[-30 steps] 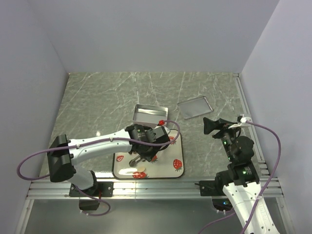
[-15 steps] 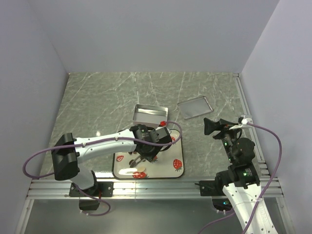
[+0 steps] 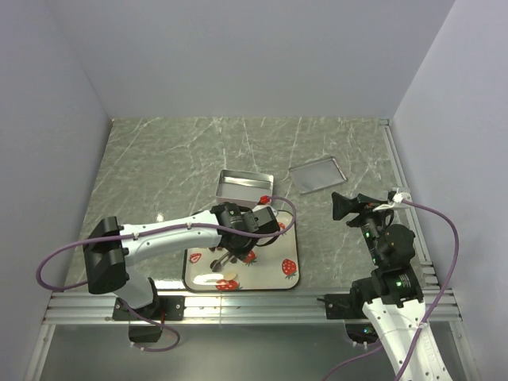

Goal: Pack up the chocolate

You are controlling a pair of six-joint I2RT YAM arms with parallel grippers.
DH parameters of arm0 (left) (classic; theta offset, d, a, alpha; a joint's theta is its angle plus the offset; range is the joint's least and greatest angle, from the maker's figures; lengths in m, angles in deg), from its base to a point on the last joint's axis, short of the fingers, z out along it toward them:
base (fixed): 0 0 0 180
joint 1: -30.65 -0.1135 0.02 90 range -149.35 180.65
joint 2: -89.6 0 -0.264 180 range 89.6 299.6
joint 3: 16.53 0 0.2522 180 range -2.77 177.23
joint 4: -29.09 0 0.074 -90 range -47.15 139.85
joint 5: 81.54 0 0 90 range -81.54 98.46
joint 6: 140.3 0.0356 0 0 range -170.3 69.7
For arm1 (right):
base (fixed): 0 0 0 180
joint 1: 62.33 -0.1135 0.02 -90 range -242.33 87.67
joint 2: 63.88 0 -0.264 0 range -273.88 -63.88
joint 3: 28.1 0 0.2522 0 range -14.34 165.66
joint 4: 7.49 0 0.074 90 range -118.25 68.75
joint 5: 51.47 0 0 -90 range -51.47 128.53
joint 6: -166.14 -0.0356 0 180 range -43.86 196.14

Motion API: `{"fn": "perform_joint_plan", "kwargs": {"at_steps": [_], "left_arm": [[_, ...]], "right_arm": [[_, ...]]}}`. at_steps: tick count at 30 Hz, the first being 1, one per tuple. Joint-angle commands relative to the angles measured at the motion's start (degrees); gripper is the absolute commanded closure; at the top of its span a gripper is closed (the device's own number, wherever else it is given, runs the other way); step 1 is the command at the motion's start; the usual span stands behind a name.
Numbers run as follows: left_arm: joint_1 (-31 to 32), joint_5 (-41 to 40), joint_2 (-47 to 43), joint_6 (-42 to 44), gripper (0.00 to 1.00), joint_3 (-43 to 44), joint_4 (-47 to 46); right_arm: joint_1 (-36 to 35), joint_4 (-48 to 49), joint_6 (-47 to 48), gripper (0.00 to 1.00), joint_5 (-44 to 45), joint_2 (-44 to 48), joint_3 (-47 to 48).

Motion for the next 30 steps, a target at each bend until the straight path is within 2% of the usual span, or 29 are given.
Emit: {"fn": "perform_joint_plan", "kwargs": {"at_steps": [1,12,17,25,30], "left_arm": [[0.2,-2.4,-3.6,-0.7,0.7,2.1,-0.1],[-1.1,-4.8,-8.1,-0.9,0.71,3.2,0.2],[-4.1,-2.9,-9.6,2.0,0.71,1.9,-7.2],[-12.7,-2.4,-11.3,5.4,0.71,0.9,-21.2],[-17.3,-1.2,-9.9,6.8,0.71,1.5,-23.3]], "right_arm": [[0.3,0.6,0.7,0.06,-0.2,0.6,0.2],[0.3,0.8,0.8,0.06,0.1,0.0,0.3],[0.3,0.7,0.8,0.06,0.4,-0.8,0.4],[0.3,0.5,0.8,0.06,0.7,-0.9,0.5],[0.3,0.8,0.9,0.06,0.8,-1.7,0.6]]}}
